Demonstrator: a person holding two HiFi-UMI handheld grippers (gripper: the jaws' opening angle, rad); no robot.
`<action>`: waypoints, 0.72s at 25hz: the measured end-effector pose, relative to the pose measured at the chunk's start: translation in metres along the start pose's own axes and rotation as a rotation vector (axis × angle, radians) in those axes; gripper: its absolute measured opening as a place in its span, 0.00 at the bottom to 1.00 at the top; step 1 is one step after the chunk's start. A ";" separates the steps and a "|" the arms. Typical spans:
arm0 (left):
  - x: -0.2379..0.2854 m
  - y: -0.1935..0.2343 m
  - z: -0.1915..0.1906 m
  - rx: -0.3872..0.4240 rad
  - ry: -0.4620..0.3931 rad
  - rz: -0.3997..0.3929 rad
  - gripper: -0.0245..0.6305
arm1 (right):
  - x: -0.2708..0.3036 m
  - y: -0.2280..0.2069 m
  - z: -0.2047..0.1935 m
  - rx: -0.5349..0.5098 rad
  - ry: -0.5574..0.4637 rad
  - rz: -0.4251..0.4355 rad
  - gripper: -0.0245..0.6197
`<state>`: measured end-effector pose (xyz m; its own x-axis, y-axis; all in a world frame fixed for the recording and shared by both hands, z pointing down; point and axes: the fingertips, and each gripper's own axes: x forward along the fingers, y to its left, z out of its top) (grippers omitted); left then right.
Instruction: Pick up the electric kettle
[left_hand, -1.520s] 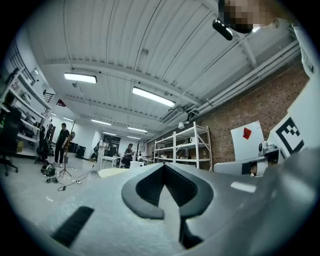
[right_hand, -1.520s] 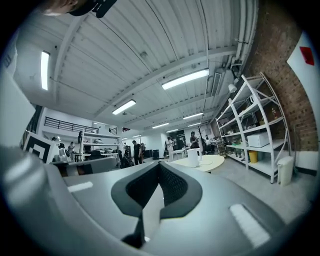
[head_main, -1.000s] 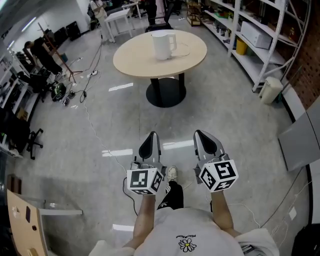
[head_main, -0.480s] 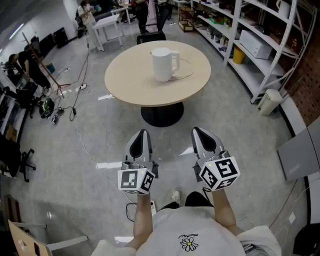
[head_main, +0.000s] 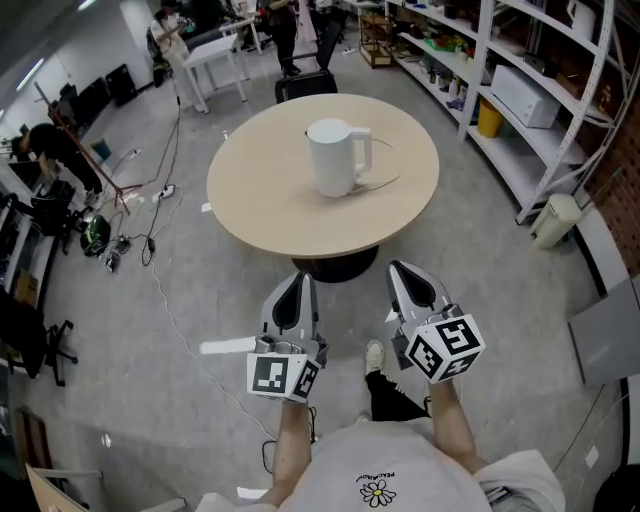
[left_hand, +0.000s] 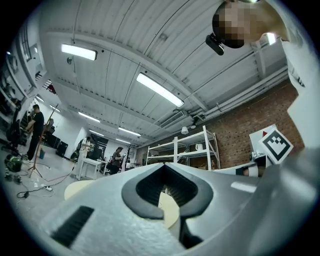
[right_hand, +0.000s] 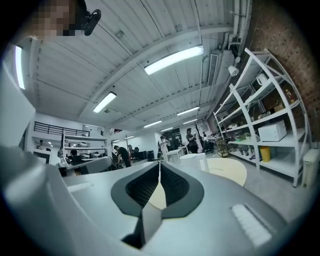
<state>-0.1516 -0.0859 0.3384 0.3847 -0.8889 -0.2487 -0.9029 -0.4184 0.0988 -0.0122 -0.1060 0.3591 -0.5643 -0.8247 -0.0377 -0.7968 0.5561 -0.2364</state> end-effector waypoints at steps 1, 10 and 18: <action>0.018 0.010 -0.003 0.001 -0.003 0.009 0.04 | 0.020 -0.009 0.001 0.010 0.007 0.020 0.06; 0.190 0.110 -0.034 -0.038 -0.021 0.050 0.04 | 0.192 -0.103 0.029 0.011 0.006 0.118 0.11; 0.287 0.174 -0.102 0.011 0.124 0.151 0.04 | 0.283 -0.189 0.022 -0.014 0.060 0.037 0.12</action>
<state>-0.1789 -0.4324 0.3824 0.2651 -0.9578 -0.1113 -0.9539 -0.2774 0.1149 -0.0162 -0.4464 0.3712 -0.6050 -0.7961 0.0117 -0.7778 0.5878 -0.2226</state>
